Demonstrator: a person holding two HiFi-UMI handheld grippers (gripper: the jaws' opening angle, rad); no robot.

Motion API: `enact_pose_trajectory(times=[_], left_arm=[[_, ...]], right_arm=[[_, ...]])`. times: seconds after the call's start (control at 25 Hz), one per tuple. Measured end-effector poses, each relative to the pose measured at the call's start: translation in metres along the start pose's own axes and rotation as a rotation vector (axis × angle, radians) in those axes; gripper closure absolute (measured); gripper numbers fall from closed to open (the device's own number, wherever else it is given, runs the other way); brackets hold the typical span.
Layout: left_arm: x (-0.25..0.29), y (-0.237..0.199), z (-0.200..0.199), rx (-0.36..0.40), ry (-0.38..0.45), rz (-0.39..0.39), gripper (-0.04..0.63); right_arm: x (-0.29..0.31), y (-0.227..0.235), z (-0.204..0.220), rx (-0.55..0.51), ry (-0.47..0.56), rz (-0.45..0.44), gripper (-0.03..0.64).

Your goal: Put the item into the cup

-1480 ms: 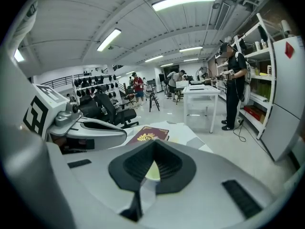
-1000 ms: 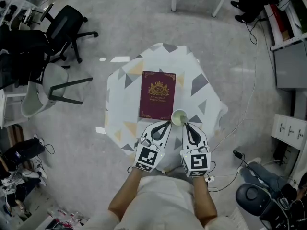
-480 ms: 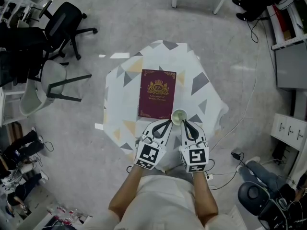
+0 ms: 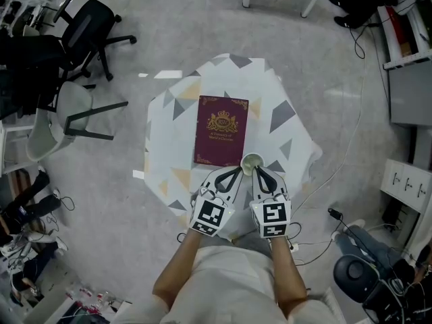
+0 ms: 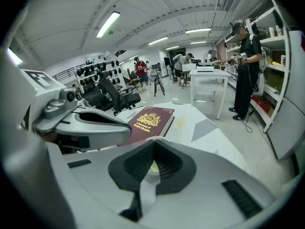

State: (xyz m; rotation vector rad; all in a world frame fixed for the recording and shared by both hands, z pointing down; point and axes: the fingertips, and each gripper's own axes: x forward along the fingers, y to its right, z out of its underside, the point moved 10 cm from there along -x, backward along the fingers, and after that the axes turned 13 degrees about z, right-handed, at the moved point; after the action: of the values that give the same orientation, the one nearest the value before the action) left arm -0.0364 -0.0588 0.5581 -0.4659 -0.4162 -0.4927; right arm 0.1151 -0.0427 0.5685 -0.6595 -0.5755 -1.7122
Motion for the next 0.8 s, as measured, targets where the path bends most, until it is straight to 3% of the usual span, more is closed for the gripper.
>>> enact_pose_trajectory(times=[0.8], left_arm=[[0.007,-0.005,0.005,-0.019,-0.019,0.014,0.583]], right_arm=[[0.023,-0.003,-0.001,-0.022,-0.092,-0.008,0.609]])
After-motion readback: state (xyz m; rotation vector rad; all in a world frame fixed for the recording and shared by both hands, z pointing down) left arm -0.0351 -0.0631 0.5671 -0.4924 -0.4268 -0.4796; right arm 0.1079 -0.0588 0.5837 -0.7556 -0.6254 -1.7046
